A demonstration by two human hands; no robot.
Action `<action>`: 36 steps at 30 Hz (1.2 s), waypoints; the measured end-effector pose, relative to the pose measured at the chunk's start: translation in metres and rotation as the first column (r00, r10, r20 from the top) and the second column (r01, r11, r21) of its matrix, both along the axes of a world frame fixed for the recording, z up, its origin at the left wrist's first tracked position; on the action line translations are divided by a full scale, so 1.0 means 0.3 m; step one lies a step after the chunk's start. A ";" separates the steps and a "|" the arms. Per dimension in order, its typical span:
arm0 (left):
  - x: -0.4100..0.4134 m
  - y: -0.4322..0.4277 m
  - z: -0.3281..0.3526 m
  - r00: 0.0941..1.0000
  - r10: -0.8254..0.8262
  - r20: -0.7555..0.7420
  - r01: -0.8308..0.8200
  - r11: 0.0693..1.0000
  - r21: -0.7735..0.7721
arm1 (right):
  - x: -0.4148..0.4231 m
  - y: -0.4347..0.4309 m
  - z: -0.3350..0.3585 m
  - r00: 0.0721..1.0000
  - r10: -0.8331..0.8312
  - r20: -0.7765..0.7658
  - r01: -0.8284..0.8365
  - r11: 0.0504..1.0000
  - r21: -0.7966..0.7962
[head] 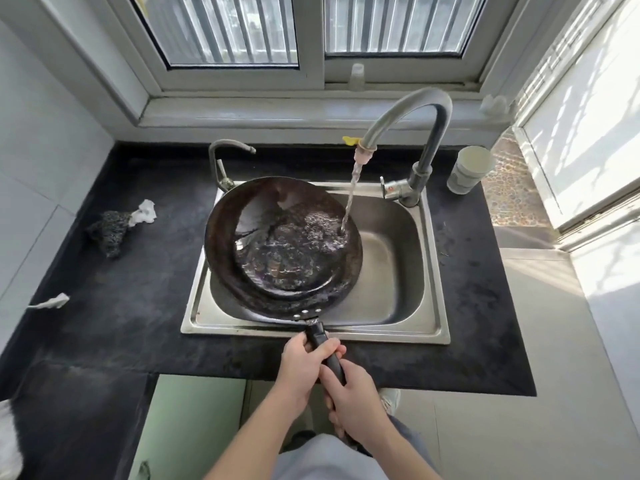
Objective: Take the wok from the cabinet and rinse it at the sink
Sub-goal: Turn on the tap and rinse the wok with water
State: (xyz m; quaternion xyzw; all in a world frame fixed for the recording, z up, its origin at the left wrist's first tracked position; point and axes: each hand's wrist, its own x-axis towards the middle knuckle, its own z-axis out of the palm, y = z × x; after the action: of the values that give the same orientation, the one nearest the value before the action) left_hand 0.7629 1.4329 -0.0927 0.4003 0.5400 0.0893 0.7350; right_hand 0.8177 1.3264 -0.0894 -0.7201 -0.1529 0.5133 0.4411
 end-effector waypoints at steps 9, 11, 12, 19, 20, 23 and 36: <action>0.012 -0.056 -0.048 0.966 -0.005 0.260 0.069 0.969 -0.236 | -0.016 -0.086 -0.021 0.929 0.076 0.362 -0.011 0.984 -0.178; 0.026 -0.071 -0.046 0.956 -0.014 0.292 0.095 0.959 -0.268 | -0.020 -0.102 -0.025 0.917 0.055 0.395 0.025 0.980 -0.196; 0.034 -0.079 -0.045 0.953 -0.020 0.301 0.108 0.955 -0.277 | -0.019 -0.110 -0.029 0.910 0.048 0.413 0.044 0.977 -0.211; 0.063 -0.089 -0.030 0.961 -0.081 0.265 0.157 0.946 -0.282 | 0.002 -0.136 -0.023 0.904 0.027 0.427 0.085 0.967 -0.241; 0.061 -0.084 -0.024 0.963 -0.077 0.259 0.149 0.951 -0.272 | 0.005 -0.131 -0.019 0.903 0.036 0.429 0.075 0.968 -0.240; 0.046 -0.066 -0.004 0.968 -0.051 0.248 0.114 0.963 -0.246 | 0.008 -0.100 0.002 0.907 0.068 0.415 0.027 0.975 -0.220; -0.034 0.008 -0.026 0.947 0.081 0.311 0.024 0.947 -0.321 | -0.023 -0.014 0.029 0.947 0.091 0.308 -0.040 0.985 -0.169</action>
State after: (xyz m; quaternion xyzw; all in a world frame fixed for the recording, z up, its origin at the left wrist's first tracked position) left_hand 0.7528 1.4353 -0.1005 0.2476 0.4267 0.0749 0.8666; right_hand 0.8109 1.3222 -0.0806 -0.8203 -0.2033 0.4170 0.3343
